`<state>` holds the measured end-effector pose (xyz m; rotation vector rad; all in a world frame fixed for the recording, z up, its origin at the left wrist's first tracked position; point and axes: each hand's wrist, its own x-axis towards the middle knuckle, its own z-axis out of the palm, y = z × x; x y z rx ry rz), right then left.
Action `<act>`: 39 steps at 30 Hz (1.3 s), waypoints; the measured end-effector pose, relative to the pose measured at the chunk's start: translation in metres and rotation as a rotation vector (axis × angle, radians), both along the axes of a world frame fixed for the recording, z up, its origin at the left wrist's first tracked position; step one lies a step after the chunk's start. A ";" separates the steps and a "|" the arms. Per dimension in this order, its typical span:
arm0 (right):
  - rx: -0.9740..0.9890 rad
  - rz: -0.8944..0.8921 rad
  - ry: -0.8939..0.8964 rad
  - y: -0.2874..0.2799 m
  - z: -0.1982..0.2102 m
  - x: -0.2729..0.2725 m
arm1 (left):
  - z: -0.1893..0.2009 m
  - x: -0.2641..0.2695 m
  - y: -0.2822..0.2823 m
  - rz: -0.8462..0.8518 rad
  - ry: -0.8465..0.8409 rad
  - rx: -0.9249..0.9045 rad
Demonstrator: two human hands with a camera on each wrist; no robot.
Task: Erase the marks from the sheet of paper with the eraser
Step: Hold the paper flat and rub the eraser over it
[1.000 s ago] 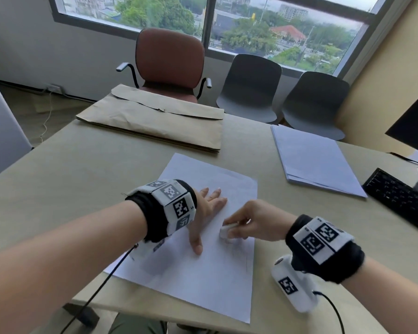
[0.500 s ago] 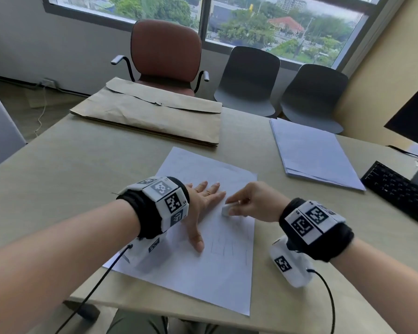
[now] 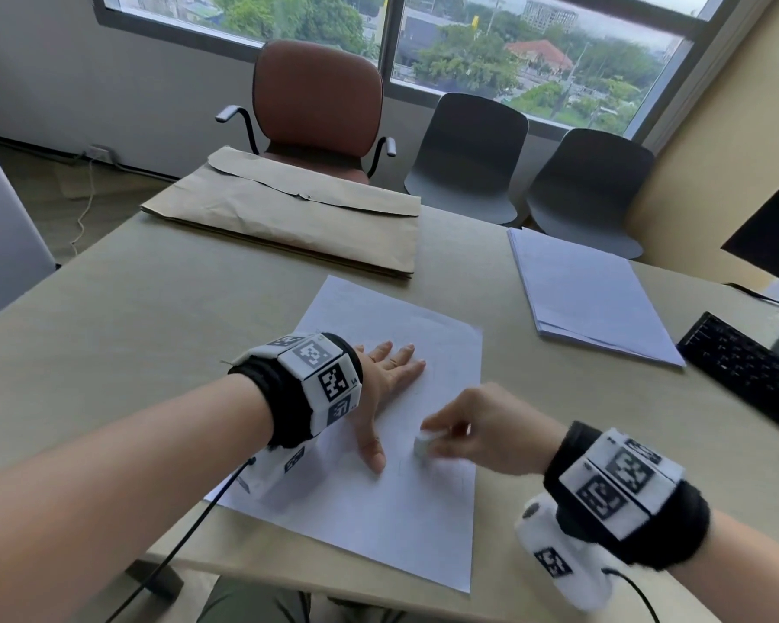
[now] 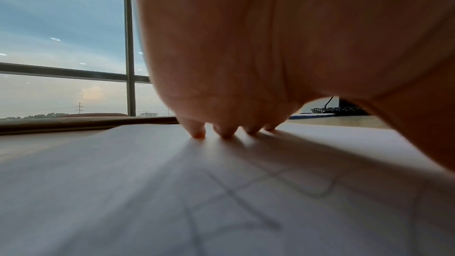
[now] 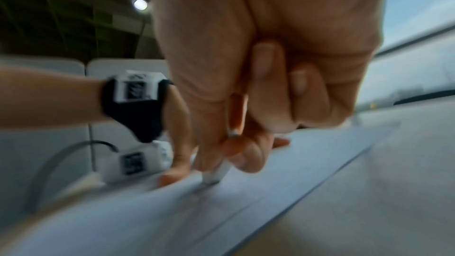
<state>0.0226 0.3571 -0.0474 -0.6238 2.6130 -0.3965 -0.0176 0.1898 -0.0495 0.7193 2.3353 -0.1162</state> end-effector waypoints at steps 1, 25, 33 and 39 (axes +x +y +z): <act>-0.019 0.039 -0.059 0.000 0.001 0.005 | 0.000 0.000 0.000 -0.001 0.001 0.001; -0.022 0.095 -0.015 -0.012 0.006 0.007 | 0.000 0.000 -0.001 -0.008 0.008 0.006; 0.008 0.118 0.102 -0.024 0.000 0.017 | -0.001 -0.001 -0.002 0.000 0.005 0.007; 0.014 -0.023 0.160 -0.018 0.005 -0.014 | -0.001 -0.001 0.000 -0.005 0.013 -0.010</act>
